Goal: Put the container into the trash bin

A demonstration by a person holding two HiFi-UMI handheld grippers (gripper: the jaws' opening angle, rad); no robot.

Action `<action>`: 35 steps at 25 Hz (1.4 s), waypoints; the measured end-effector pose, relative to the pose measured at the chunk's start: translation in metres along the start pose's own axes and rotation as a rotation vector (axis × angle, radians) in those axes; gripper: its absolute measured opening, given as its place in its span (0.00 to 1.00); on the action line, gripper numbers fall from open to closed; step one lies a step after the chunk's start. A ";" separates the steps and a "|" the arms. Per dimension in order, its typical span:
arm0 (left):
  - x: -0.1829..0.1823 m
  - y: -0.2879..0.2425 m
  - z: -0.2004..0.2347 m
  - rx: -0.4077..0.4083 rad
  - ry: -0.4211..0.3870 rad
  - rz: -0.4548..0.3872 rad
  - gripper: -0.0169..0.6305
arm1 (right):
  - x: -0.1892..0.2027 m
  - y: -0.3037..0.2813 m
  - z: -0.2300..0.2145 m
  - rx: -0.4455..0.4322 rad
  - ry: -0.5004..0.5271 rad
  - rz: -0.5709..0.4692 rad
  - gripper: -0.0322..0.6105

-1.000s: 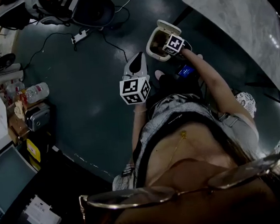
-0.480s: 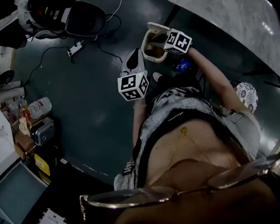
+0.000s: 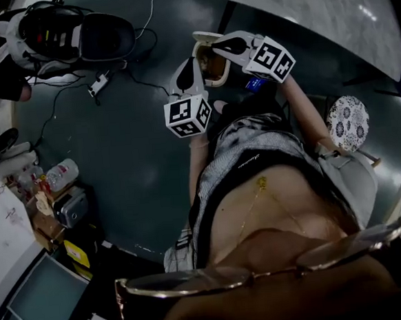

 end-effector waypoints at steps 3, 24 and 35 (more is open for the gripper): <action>-0.004 -0.001 -0.008 0.032 -0.004 -0.011 0.03 | -0.008 0.014 0.007 0.061 0.001 -0.032 0.09; -0.012 -0.007 -0.030 0.096 -0.010 -0.026 0.03 | -0.022 0.037 0.009 0.104 -0.004 -0.076 0.09; -0.019 -0.026 -0.033 0.114 -0.011 -0.019 0.03 | -0.031 0.041 -0.006 0.113 0.001 -0.064 0.09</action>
Point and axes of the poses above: the fingertips, and each gripper's own axes: y backward along the fingers, z to its left, x out of its underside, the point moved 8 cm from there along y, backward along the fingers, and after that the axes turned 15 degrees about -z, right-handed, at the moved point
